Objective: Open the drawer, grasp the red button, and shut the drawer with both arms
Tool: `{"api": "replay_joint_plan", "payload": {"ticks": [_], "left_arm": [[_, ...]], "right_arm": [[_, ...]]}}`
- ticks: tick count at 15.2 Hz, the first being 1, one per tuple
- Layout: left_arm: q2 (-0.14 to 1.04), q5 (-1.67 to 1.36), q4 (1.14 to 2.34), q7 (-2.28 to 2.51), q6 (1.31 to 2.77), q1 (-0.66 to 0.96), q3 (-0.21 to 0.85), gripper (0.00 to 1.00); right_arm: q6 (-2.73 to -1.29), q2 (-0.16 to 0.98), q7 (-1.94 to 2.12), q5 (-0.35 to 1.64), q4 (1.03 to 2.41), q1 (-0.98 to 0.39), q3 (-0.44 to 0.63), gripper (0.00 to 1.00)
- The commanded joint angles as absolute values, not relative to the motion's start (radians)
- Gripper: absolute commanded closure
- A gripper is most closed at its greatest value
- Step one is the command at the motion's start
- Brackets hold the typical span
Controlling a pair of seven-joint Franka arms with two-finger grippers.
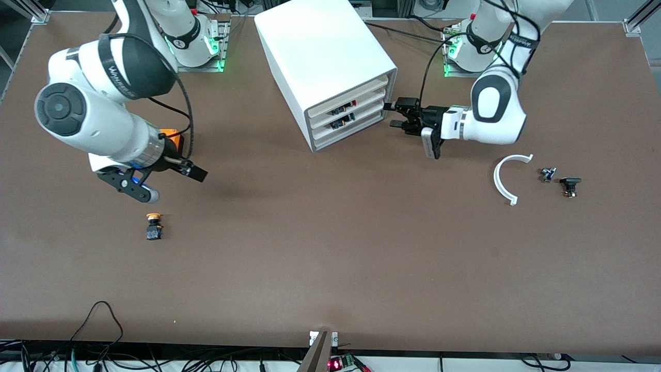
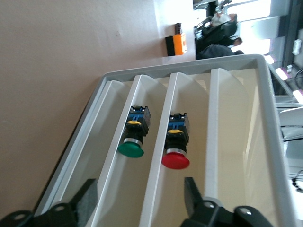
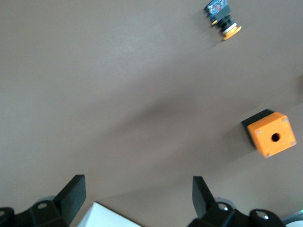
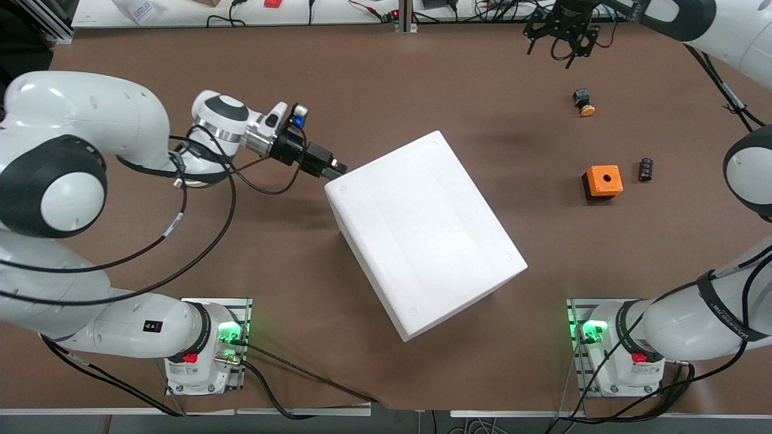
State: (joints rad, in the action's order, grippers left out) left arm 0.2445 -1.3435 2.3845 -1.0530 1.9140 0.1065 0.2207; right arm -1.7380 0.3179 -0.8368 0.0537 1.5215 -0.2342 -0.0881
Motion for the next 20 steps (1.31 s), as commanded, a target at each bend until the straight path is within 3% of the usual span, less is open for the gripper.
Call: {"api": "replay_joint_plan", "payload": {"ticks": [1,6,9,12,14,20], "left_arm": [[0.293,-1.443,2.39,-1.117,1.919,0.104,0.271,0.38],[0.31,-1.522,2.421,-1.12,1.917,0.109,0.325,0.38],[0.318,-1.526,2.433,-1.132,1.917,0.109,0.337,0.47],[0.324,-1.526,2.441,-1.15,1.916,0.109,0.337,0.74],[0.334,-1.526,2.441,-1.15,1.916,0.109,0.337,1.0],[0.344,-1.523,2.407,-1.129,1.916,0.089,0.33,1.0]], "right_arm": [[-1.712,0.377,-0.948,0.063,1.427,-0.271,-0.081,0.0],[-1.709,0.44,-1.097,0.063,1.332,-0.319,-0.081,0.0],[-1.709,0.474,-1.16,0.063,1.275,-0.34,-0.081,0.0],[-1.71,0.498,-1.225,0.064,1.229,-0.353,-0.081,0.0],[-1.709,0.521,-1.261,0.066,1.188,-0.364,-0.081,0.0],[-1.724,0.569,-1.359,0.101,1.106,-0.376,-0.083,0.0]]}}
